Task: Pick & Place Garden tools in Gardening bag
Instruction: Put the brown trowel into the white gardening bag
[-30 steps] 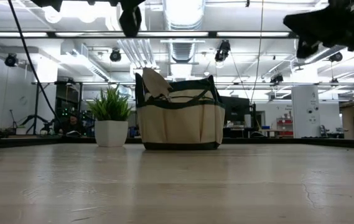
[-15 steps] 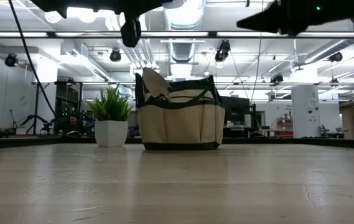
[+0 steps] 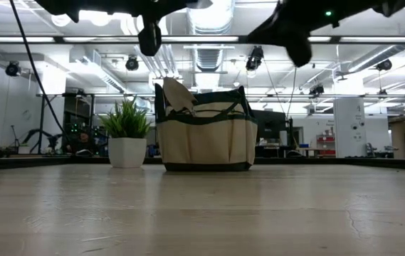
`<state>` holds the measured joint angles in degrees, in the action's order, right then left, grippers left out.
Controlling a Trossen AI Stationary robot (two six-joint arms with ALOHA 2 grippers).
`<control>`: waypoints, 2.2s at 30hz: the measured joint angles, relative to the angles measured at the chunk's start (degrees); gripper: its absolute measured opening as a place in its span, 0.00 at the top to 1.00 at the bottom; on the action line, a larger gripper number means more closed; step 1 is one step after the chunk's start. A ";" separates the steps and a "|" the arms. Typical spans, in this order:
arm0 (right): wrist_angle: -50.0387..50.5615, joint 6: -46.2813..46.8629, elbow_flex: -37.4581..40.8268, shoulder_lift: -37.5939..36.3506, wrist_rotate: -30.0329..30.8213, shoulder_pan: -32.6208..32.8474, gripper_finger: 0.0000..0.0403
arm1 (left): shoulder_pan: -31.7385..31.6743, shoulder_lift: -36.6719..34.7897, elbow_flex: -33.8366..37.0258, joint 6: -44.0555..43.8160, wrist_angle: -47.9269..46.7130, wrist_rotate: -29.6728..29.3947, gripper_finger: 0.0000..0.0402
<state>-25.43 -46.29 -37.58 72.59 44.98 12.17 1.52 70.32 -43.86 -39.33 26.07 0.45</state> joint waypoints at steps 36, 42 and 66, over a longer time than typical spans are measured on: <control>-3.08 -30.67 -18.27 17.47 13.08 14.09 0.96 | -1.29 -0.09 0.02 -5.79 1.37 5.05 0.98; -3.06 -30.83 -18.36 17.47 11.65 14.07 0.85 | -1.29 -0.09 0.02 -5.64 1.35 5.05 0.99; -4.03 -44.45 -18.36 17.50 5.38 10.80 0.77 | -1.05 -0.02 0.04 -8.21 1.37 6.15 0.98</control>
<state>-29.47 -90.73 -55.94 90.08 50.36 22.97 0.47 70.30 -43.81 -47.53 27.44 6.60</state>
